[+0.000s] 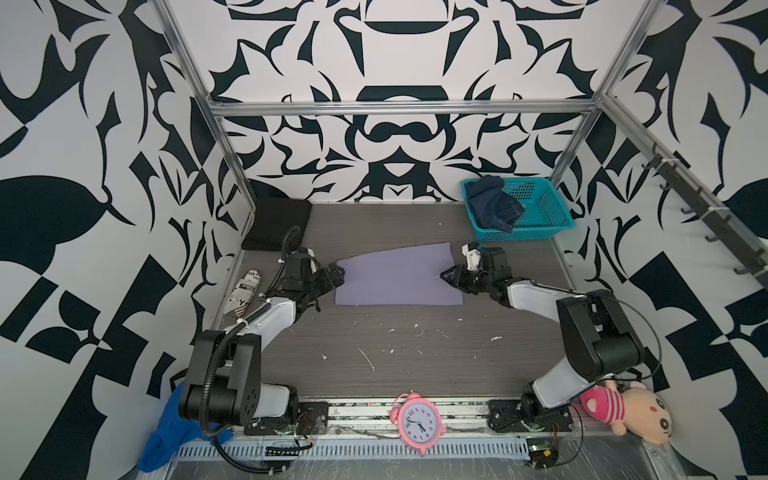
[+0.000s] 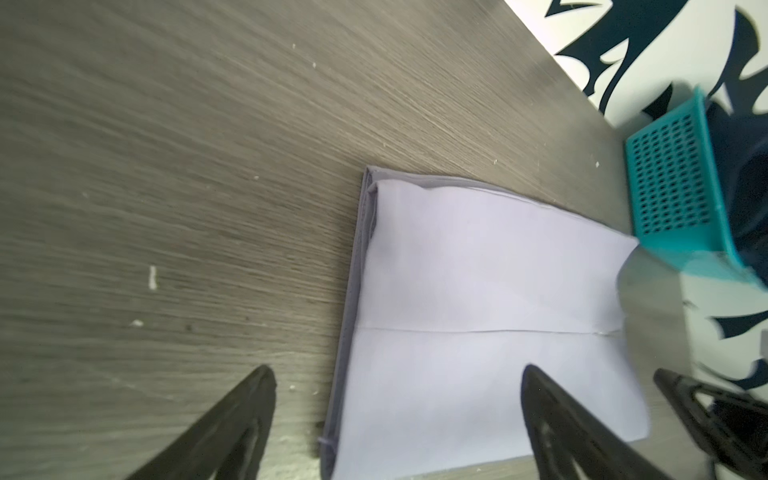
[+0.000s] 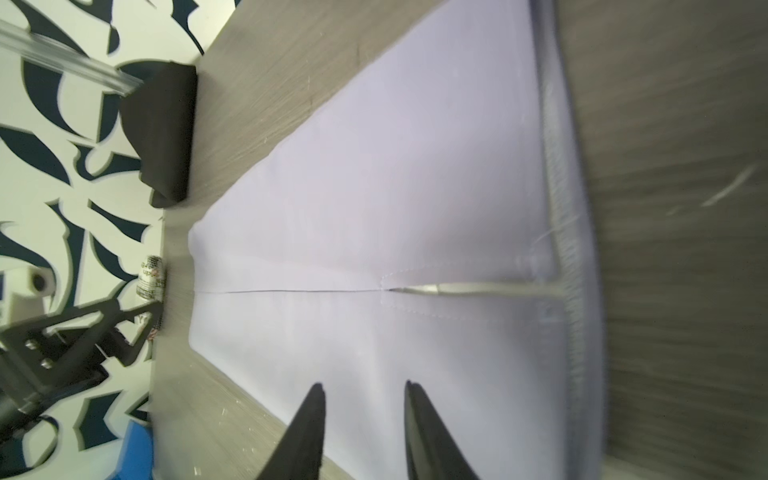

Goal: Fold and stack the skirts

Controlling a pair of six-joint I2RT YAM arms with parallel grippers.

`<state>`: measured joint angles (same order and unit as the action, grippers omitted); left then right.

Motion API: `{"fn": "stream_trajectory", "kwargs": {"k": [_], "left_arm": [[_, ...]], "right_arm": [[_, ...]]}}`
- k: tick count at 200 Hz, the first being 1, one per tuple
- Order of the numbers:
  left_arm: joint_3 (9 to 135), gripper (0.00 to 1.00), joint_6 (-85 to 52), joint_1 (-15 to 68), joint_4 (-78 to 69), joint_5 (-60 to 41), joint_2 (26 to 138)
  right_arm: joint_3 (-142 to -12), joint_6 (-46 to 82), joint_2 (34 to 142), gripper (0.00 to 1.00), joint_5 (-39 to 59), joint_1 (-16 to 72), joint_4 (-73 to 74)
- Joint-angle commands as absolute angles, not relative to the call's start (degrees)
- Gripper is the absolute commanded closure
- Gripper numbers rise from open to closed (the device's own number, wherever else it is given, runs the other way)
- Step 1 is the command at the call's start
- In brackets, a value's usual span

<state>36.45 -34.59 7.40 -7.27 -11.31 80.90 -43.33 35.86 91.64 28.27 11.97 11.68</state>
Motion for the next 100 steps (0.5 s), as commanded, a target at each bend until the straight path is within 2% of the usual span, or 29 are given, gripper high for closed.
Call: {"fn": "stream_trajectory", "kwargs": {"k": [1, 40, 62, 100], "left_arm": [[36.48, 0.05, -35.82, 6.33, -11.28, -16.97, 85.29], [37.51, 0.12, -35.86, 6.42, -15.37, -20.19, 92.35], [37.55, 0.14, -35.83, 6.49, -16.97, -21.32, 95.28], [38.15, 0.22, -36.93, 8.2, -19.2, -21.96, 100.2]], "right_arm": [[-44.51, 35.37, 91.58, 0.57, 26.31, 8.49, 7.53], [-47.39, 33.75, 95.15, 0.44, 24.4, 7.66, 5.53], [-47.78, 33.09, 96.45, 0.33, 23.01, 7.65, 6.33], [-50.31, 33.67, 101.86, 0.35, 25.39, 7.93, 7.06]]}}
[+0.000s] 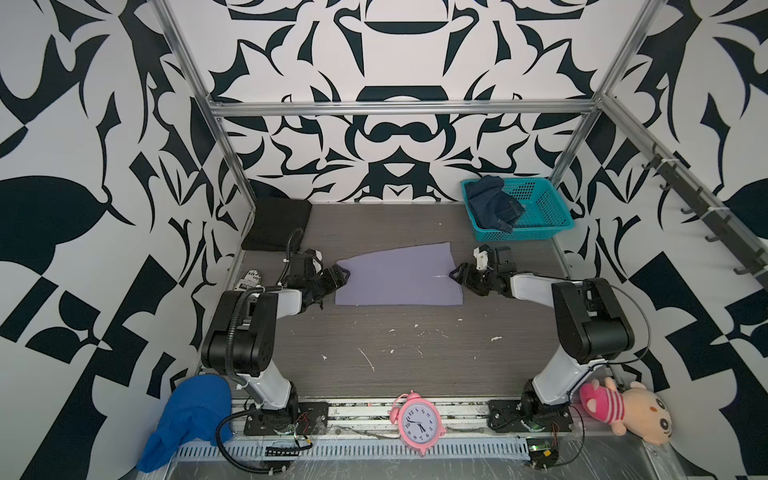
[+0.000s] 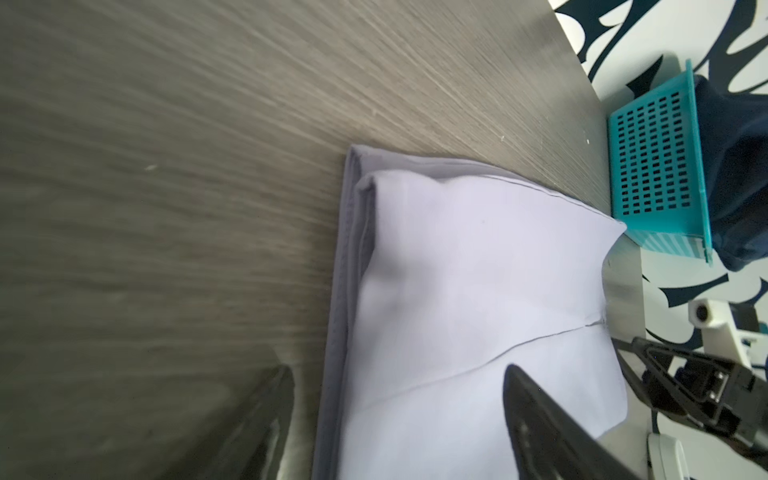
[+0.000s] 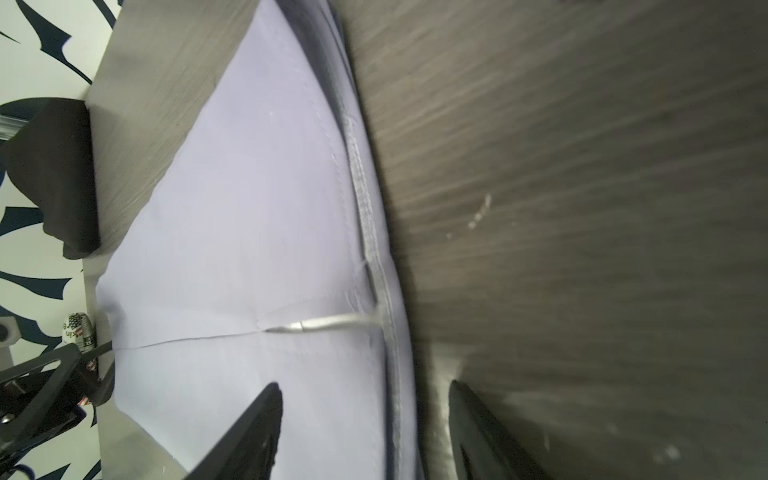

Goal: Fold and stack the skirts

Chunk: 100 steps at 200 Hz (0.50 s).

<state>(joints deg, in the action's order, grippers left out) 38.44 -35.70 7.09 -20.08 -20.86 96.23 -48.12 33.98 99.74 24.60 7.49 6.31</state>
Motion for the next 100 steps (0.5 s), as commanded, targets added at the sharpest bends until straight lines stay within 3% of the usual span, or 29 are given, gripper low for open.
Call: {"fn": "stream_trajectory", "kwargs": {"k": [1, 35, 60, 100], "left_arm": [[38.15, 0.22, -36.96, 8.23, -19.31, -21.97, 100.33], [37.34, 0.32, -38.69, 9.14, -22.54, -21.4, 103.0], [37.71, 0.6, -39.61, 9.14, -23.2, -21.27, 104.24], [37.71, 0.82, -38.79, 9.14, -21.45, -19.9, 101.65]], "right_arm": [[-50.25, 33.75, 101.95, 0.35, 25.48, 7.96, 7.22], [-50.2, 35.27, 104.37, 0.43, 26.0, 8.48, 10.01], [-50.39, 36.25, 105.38, 0.46, 26.64, 8.85, 11.37], [-50.19, 36.48, 104.88, 0.48, 26.41, 9.01, 11.44]]}}
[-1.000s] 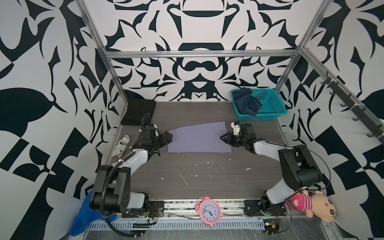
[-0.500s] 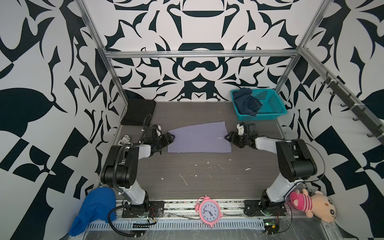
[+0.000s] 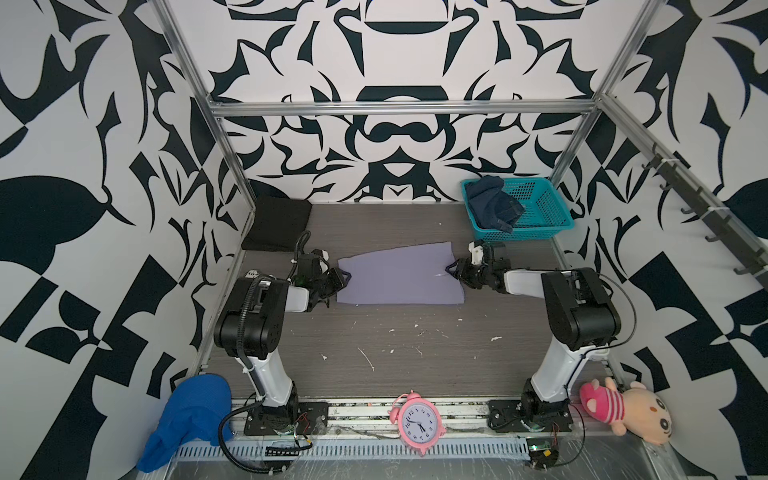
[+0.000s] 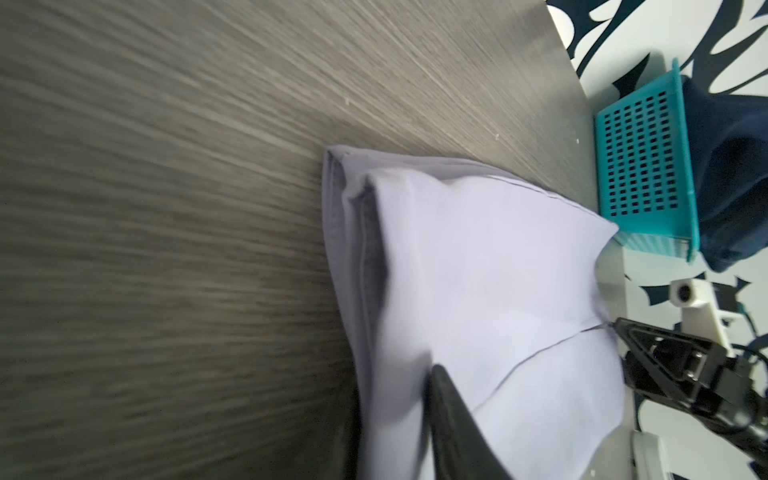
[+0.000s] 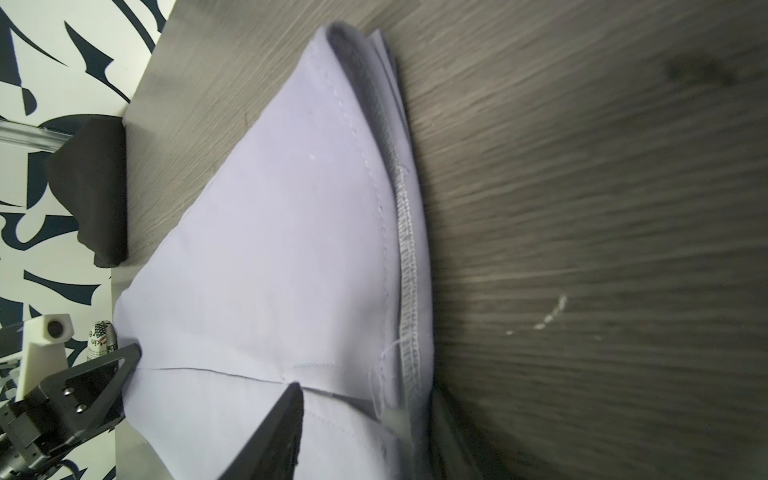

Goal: Fold and stack the skirts

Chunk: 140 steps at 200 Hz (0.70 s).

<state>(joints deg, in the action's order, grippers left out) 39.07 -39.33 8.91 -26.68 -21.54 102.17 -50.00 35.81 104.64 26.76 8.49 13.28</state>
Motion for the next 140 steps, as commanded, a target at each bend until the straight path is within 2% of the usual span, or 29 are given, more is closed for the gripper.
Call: {"fn": "stream_trajectory", "kwargs": {"k": [1, 17, 27, 39, 64, 81, 114, 140], "left_arm": [[37.75, 0.83, -38.73, 9.14, -21.32, -19.88, 101.58], [38.15, 0.96, -37.54, 9.14, -18.94, -19.31, 99.85], [38.55, 1.0, -36.57, 9.09, -16.78, -18.89, 98.43], [39.46, 1.0, -35.0, 9.05, -13.23, -17.62, 96.51], [42.99, 1.0, -31.33, 9.05, -2.92, -13.65, 92.62], [45.3, 1.0, -28.97, 9.05, 3.45, -10.8, 90.05], [49.02, 1.0, -25.61, 9.14, 10.36, -6.45, 85.78], [53.11, 1.0, -23.03, 9.77, 15.27, -3.54, 84.93]], "right_arm": [[-50.19, 36.52, 104.87, 0.48, 26.43, 9.03, 11.48], [-50.34, 36.43, 103.73, 0.48, 26.46, 9.06, 10.42], [-50.19, 35.99, 102.26, 0.48, 25.84, 9.05, 9.15], [-50.1, 35.05, 99.61, 0.44, 23.41, 9.14, 6.18], [-50.12, 32.82, 91.61, 0.39, 9.77, 10.89, -2.54], [-51.16, 30.77, 88.19, 0.38, 7.52, 13.34, -3.99], [-57.85, 26.22, 91.69, 0.47, 14.26, 22.14, -3.85], [-62.82, 28.35, 100.15, 0.63, 22.32, 25.44, -0.12]]}}
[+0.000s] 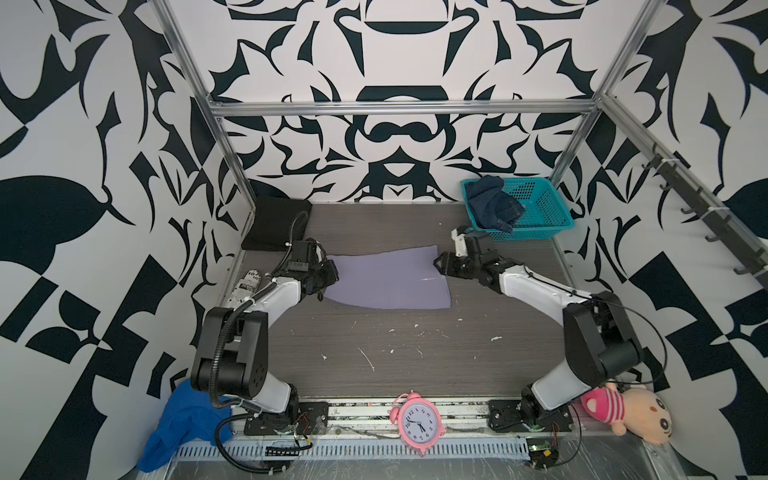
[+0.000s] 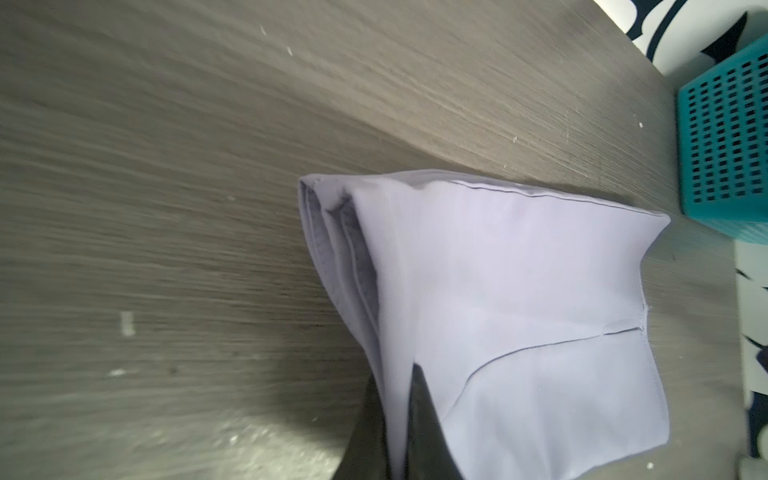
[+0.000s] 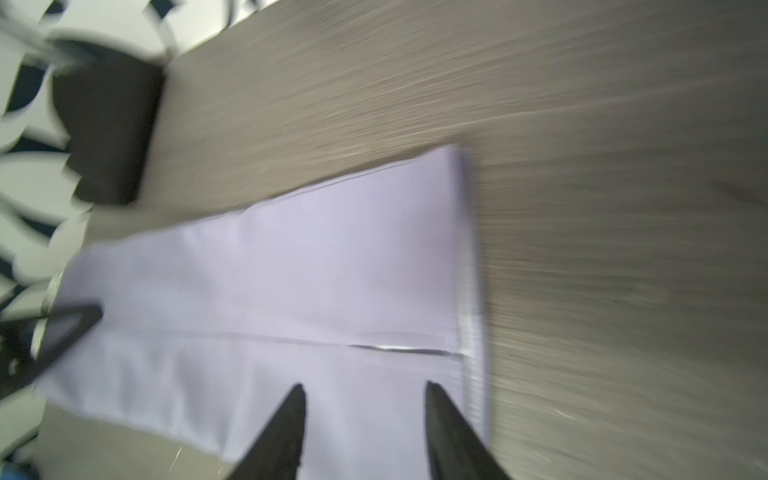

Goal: Fold and stack the skirts
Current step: 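Lift the skirt's edge with the left gripper and fold it toward the right gripper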

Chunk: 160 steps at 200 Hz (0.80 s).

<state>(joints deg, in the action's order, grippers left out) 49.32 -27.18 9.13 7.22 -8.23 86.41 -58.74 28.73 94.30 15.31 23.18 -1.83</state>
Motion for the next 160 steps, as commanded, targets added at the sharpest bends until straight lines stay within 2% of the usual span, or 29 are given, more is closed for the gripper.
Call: {"fn": "stream_trajectory", "kwargs": {"k": [1, 40, 67, 160], "left_arm": [[53.36, 1.0, -22.94, 9.85, 15.5, -3.44, 84.96], [58.2, 1.0, -20.35, 12.0, 20.28, -0.69, 85.04], [61.85, 1.0, -19.45, 13.19, 22.66, 0.24, 85.82], [78.61, 1.0, -16.3, 25.33, 33.77, 9.47, 95.17]], "right_arm": [[-63.05, 28.37, 100.53, 0.63, 22.5, 25.55, -0.01], [-71.28, 28.39, 110.96, 0.72, 29.23, 29.09, 0.06], [-72.73, 29.52, 114.81, 0.77, 28.04, 29.5, 1.0], [-70.05, 31.29, 118.98, 0.85, 27.23, 29.62, 4.74]]}}
